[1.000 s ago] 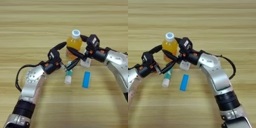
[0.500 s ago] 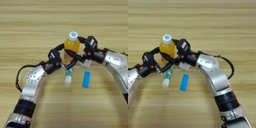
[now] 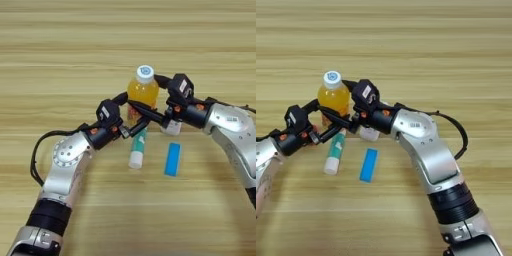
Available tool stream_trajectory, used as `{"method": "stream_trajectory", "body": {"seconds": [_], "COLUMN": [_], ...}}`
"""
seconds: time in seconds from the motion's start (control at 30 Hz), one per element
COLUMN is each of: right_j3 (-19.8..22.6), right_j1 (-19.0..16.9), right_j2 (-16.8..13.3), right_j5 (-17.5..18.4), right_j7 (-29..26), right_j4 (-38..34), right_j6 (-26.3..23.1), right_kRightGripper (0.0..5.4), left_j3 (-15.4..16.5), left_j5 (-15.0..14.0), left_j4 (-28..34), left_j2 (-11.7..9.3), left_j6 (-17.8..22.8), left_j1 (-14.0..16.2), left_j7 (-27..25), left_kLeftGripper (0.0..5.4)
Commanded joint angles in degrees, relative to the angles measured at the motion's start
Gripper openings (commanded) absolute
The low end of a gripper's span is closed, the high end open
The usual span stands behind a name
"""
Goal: Move the objects on the table
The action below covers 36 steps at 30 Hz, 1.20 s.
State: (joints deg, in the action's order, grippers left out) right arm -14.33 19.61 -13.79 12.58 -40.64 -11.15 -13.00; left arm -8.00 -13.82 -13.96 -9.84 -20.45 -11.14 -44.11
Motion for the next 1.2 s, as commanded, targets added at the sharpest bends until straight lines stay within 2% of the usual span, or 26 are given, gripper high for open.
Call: {"method": "stream_trajectory", "body": {"seconds": [0.03, 0.4, 0.43, 0.53, 0.9, 1.07, 1.2], "right_j3": [-0.21, -0.67, -0.73, -0.66, -0.24, 0.67, 2.97], "right_j1": [-0.13, -0.39, -0.42, -0.36, -0.06, 0.37, 1.51], "right_j2": [-0.27, -0.56, -0.60, -0.50, -0.09, 0.28, 0.86], "right_j5": [0.27, 0.05, 0.04, 0.00, 0.49, 0.99, 3.29], "right_j7": [-0.58, -0.83, -0.87, -0.61, -0.24, 0.15, 0.37], "right_j4": [-0.75, -0.37, -0.34, -0.07, 0.39, 0.33, 0.03], "right_j6": [1.15, 1.03, 1.02, 1.00, 1.76, 2.21, 1.24], "right_kRightGripper": [3.52, 3.52, 3.81, 4.19, 5.32, 5.40, 5.40], "left_j3": [0.15, 0.29, 0.32, 0.43, 0.45, 0.48, 0.40], "left_j5": [0.88, 0.91, 0.95, 0.99, 0.92, 0.80, 0.46], "left_j4": [-0.45, -0.59, -0.63, -0.82, -1.53, -1.63, -1.11], "left_j2": [-0.35, -0.45, -0.45, -0.48, -0.54, -0.57, -0.73], "left_j6": [-0.57, -0.84, -0.88, -0.97, -1.45, -1.65, -1.42], "left_j1": [-1.07, -0.99, -0.98, -1.04, -1.21, -1.20, -1.03], "left_j7": [0.28, 0.35, 0.40, 0.50, 0.45, 0.29, -0.18], "left_kLeftGripper": [3.39, 3.38, 3.38, 3.38, 3.38, 3.38, 3.38]}}
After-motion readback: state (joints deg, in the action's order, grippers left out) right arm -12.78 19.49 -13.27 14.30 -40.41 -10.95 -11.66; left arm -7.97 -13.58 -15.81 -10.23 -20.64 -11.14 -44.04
